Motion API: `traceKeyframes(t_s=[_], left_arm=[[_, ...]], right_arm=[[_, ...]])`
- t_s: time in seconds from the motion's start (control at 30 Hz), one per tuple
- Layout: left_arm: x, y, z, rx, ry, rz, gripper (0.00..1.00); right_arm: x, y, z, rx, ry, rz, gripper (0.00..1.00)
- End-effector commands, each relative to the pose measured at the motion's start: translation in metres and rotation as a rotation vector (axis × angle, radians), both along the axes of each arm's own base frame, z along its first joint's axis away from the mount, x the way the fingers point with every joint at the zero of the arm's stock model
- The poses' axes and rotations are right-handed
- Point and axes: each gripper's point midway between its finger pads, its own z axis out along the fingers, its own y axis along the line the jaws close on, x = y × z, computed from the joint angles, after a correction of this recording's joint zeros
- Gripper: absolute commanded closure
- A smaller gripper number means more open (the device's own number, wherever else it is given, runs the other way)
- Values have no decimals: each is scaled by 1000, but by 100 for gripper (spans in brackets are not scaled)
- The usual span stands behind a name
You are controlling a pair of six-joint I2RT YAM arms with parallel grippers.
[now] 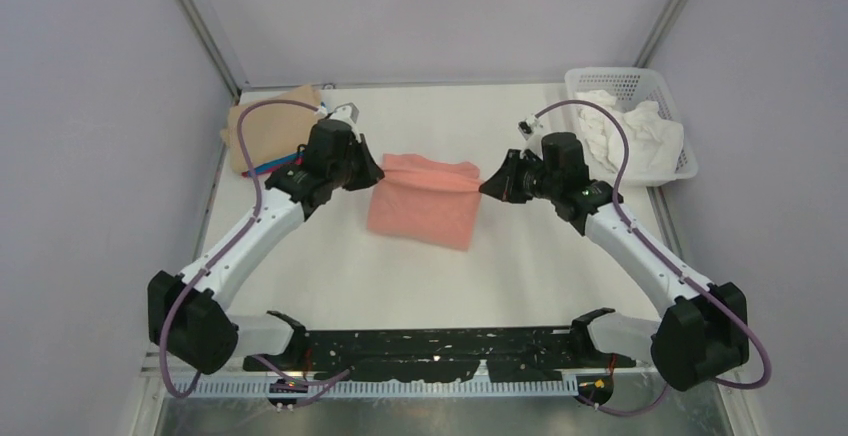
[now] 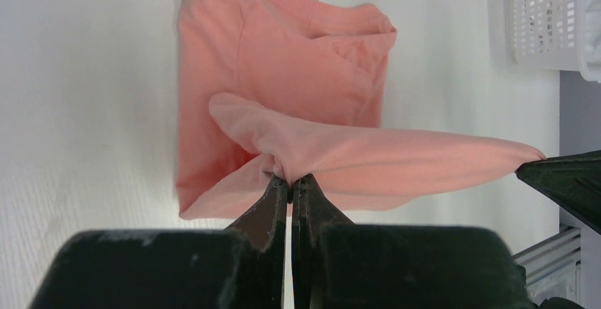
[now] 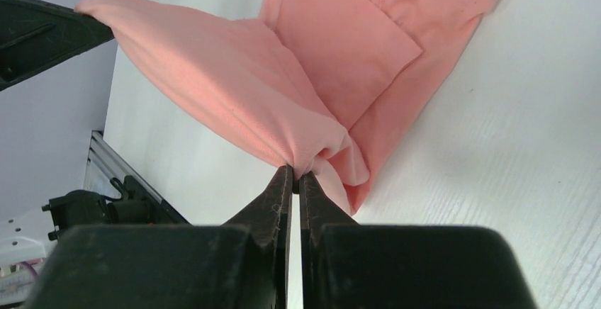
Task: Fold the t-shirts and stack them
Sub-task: Fold the long partially folded tshirt into a neat square
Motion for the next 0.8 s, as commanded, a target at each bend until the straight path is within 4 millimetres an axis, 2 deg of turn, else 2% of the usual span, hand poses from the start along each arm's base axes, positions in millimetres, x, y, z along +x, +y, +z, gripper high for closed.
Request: traceKeyframes(t_s=[0.0,0.03,0.07,0.1,0.13,0.17,0.2,0.23,0.27,0.37,0.4,0.5,0.53,0.57,0.67,0.77], left_arm=[[43,8,15,22,-66,33,100],[49,7,11,19,-53,32,100],[54,5,8,11,-41,22,100],[60,5,4,13,-28,21,100],[66,6,0,19,-17,24,100],[72,6,-5,24,-3,28,100],[77,5,-9,26,12,26,100],[83,3,-11,23,19,18,100],[88,3,-16,22,29,15,100],[105,-3,-31,32,62,-12,100],[109,-4,-34,42,73,-20,100],[119,-3,-46,78,113,-8,100],[122,-2,-50,90,121,-4,100],[124,0,-55,104,127,-3,100],[133,6,-63,124,138,12,100],[137,3,-68,111,155,-11,100]], right_arm=[[39,-9,7,6,-50,-42,94],[46,-10,8,16,-53,-53,94],[50,-8,-1,21,-27,-47,94],[58,-9,0,37,-34,-56,94],[62,-7,-8,43,-11,-50,94],[69,-6,-5,55,-21,-54,94],[75,-6,-14,54,3,-55,94],[81,-4,-12,61,-8,-58,94],[87,-3,-20,58,8,-61,94],[104,-1,-26,64,16,-81,94],[107,-1,-36,57,34,-79,94],[122,2,-51,48,65,-76,94],[128,2,-50,48,62,-78,94],[131,2,-59,41,79,-85,94],[143,0,-65,32,82,-113,94],[151,-5,-72,8,81,-150,94]])
